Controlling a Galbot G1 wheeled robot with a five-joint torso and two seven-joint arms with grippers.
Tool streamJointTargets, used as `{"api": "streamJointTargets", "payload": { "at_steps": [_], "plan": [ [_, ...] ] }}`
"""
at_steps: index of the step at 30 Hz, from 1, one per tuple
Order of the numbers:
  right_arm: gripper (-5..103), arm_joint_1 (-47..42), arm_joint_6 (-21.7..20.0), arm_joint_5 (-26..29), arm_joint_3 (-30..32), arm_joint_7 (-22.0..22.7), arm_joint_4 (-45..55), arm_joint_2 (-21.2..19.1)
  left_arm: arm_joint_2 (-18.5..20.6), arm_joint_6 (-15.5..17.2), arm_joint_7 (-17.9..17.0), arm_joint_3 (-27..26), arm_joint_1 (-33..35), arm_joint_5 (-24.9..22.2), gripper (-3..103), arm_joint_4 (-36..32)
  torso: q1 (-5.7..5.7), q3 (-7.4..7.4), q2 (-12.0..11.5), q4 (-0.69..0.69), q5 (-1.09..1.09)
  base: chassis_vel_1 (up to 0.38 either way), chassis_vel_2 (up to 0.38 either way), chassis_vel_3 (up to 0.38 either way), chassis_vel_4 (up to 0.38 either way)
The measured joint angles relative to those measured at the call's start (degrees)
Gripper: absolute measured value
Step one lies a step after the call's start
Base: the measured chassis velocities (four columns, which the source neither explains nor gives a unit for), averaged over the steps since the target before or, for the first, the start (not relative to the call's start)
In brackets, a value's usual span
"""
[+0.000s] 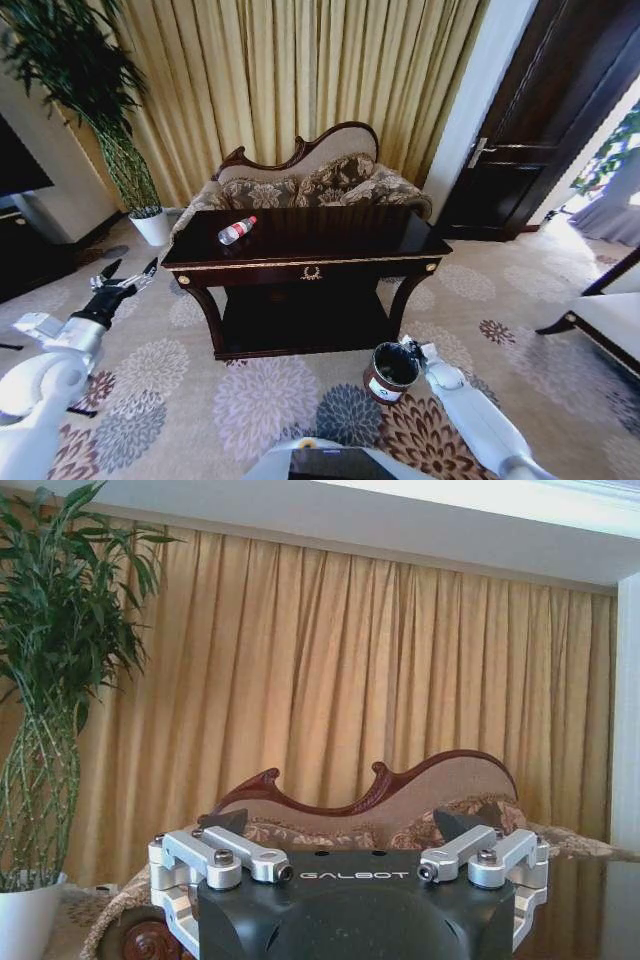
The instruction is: Move to the front of the table and place the trash on the table into the trash bin.
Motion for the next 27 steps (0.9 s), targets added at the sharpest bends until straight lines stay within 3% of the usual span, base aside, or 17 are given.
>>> {"api": "streamJointTargets", "payload": {
  "at_steps": [5,7,10,11,13,17,19,20,21,27],
  "plan": [
    [47,-0.07,0.59,1.22,0.36,0.7,0.66,-0.22,-0.2,0.07,-0.06,0.11,0.12,0.36,100,-0.24,0.0,0.0,0.0,0.0,0.0,0.0,0.0,0.0,0.0],
    [47,-0.08,0.74,1.49,0.45,0.78,0.89,-0.29,-0.2,0.07,-0.07,0.03,0.23,0.36,100,-0.32,0.0,0.0,0.0,0.0,0.0,0.0,0.0,0.0,0.0],
    [63,-0.21,1.95,3.68,1.64,2.02,4.0,-0.23,-0.22,0.08,-0.14,-0.3,0.42,0.36,100,-0.55,0.0,0.0,0.0,-0.01,0.01,0.0,0.0,0.0,0.0],
    [63,-0.21,1.95,3.68,1.64,2.02,4.0,-0.23,-0.22,0.08,-0.14,-0.3,0.42,0.36,100,-0.55,0.0,0.0,0.0,-0.01,0.01,0.0,0.0,0.0,0.0],
    [69,-0.4,2.54,6.07,2.75,2.71,7.27,-0.17,-0.24,0.1,-0.3,-0.38,0.44,0.36,100,-0.71,0.0,0.0,0.0,0.0,0.0,0.0,0.0,0.0,0.0],
    [91,-1.05,5.43,11.9,6.17,3.64,17.83,-0.42,-0.38,0.41,-1.31,-0.42,0.43,0.36,100,-1.46,0.0,0.0,0.0,0.0,-0.01,0.0,0.0,0.0,0.0],
    [91,-1.29,5.43,14.3,6.81,3.94,21.8,-0.75,-0.38,0.57,-1.59,-0.41,0.27,0.36,100,-1.65,0.0,0.0,0.0,-0.01,-0.01,0.0,0.0,0.0,0.0],
    [99,-1.44,5.35,15.67,7.01,4.16,24.55,-1.08,-0.38,0.73,-1.84,-0.36,0.08,0.36,100,-1.73,0.0,0.0,0.0,0.0,-0.01,0.0,0.0,0.0,0.0],
    [100,-1.53,5.16,16.88,7.06,4.39,27.7,-1.49,-0.35,0.98,-2.02,-0.23,-0.17,0.37,100,-1.8,0.0,0.0,0.0,0.0,0.0,0.0,0.0,0.0,0.0],
    [100,-0.62,3.11,20.01,5.52,8.44,37.55,-2.62,-0.11,1.59,-2.64,0.17,-0.74,0.38,100,-2.39,0.0,0.0,0.0,0.01,0.0,0.0,0.0,0.0,0.0]
  ]
}}
